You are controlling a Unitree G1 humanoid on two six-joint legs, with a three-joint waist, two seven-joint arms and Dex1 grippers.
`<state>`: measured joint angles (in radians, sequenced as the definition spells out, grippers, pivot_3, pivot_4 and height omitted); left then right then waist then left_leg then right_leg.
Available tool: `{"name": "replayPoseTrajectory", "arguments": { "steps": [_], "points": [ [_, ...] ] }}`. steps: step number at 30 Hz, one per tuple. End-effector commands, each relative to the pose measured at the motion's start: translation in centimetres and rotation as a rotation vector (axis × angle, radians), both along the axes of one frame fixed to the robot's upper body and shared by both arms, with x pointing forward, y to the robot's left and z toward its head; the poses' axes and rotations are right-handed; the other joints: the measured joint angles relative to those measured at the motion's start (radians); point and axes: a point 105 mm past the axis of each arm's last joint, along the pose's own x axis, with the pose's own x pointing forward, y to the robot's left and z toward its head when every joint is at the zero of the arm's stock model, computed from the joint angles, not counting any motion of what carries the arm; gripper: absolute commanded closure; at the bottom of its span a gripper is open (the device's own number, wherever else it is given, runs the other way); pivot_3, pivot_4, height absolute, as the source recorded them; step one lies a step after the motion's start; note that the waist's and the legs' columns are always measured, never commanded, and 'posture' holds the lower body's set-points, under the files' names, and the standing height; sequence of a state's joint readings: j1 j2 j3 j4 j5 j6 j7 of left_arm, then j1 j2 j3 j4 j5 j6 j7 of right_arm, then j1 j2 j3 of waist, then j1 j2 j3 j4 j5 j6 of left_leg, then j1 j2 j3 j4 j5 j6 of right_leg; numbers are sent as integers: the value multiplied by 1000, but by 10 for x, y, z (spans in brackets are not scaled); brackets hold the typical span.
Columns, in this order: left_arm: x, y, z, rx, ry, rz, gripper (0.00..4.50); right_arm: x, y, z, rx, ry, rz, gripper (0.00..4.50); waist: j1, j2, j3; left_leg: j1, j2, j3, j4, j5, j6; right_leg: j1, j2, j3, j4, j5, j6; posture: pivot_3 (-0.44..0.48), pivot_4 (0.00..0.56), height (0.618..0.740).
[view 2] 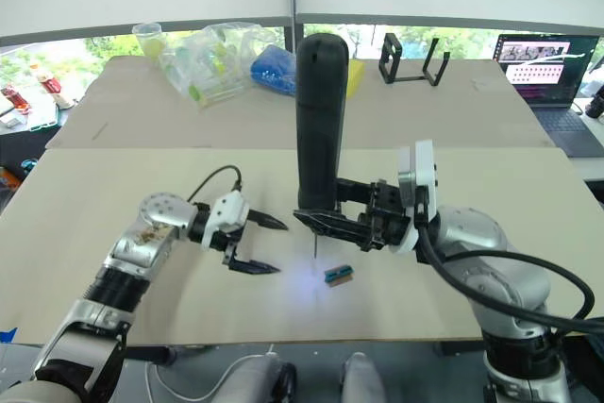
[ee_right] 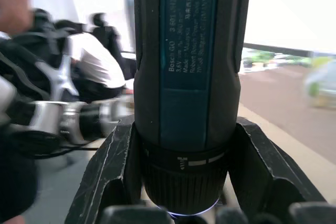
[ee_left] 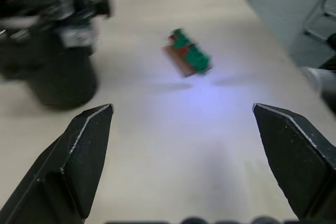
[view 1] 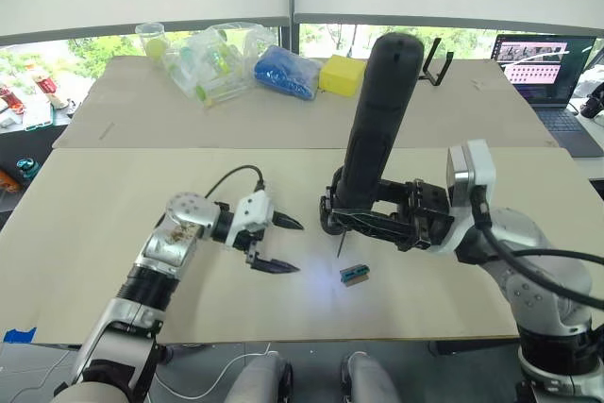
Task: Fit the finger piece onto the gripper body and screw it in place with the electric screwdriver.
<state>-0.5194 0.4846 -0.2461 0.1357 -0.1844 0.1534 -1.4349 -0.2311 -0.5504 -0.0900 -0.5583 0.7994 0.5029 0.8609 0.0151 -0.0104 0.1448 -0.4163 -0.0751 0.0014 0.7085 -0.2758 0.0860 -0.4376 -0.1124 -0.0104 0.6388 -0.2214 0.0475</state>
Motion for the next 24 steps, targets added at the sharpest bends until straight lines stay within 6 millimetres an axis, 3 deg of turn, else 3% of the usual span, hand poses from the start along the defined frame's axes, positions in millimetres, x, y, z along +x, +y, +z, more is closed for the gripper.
{"name": "replayPoseTrajectory", "arguments": {
  "steps": [1, 8, 24],
  "points": [
    [-5, -15, 8, -48, -34, 0, 0, -3, -8, 7, 20, -118, -108, 2603, 1, 0, 0, 0, 0, 0, 0, 0, -1, 0, 0, 0, 0, 0, 0, 0, 150, 740],
    [-6, -25, -6, -44, -22, 4, 0, -9, -12, -11, 31, -89, -198, 2603, -2, 0, 0, 2, 1, 0, 0, 2, -3, 0, 2, 0, 1, 0, 0, 0, 150, 740],
    [-7, -34, -14, -29, -8, -25, 0, -5, -8, -17, 19, -84, -226, 2603, 0, 0, 0, 2, 1, 0, 0, 2, -3, 0, 2, 0, 1, 0, 0, 0, 150, 740]
  ]
}}
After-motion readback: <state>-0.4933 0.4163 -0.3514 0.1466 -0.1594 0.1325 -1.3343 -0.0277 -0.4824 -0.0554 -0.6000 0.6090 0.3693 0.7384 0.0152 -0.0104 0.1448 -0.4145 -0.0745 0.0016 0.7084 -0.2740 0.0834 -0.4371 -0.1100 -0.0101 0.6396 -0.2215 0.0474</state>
